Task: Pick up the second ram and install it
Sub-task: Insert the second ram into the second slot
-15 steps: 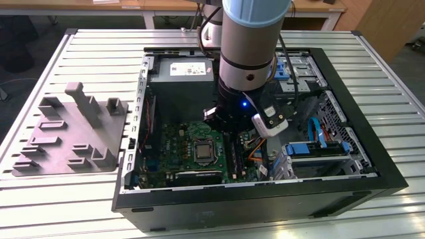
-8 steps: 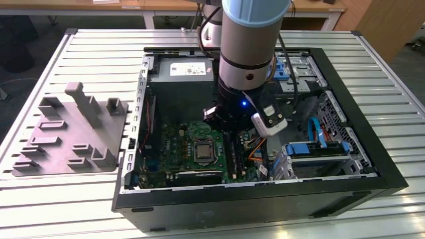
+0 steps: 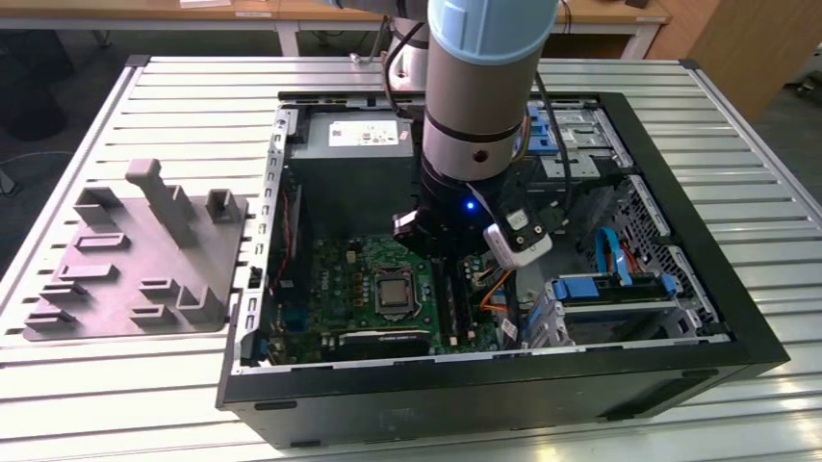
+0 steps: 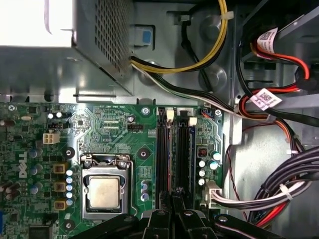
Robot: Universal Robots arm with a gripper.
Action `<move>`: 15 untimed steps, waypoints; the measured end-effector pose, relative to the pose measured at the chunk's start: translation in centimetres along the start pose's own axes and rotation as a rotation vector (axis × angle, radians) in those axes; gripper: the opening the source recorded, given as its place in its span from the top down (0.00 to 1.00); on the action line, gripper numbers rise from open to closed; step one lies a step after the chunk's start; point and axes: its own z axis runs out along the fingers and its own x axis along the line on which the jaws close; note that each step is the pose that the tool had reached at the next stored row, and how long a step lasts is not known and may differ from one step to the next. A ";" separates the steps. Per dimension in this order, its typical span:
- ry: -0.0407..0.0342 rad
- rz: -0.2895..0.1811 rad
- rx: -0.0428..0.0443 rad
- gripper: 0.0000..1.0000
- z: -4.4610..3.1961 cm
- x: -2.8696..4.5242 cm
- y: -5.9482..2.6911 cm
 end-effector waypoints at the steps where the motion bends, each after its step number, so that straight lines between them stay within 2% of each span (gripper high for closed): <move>1: 0.0000 0.000 -0.0005 0.87 0.09 0.00 0.02; 15: -0.0001 0.000 -0.0018 0.87 0.25 0.17 0.30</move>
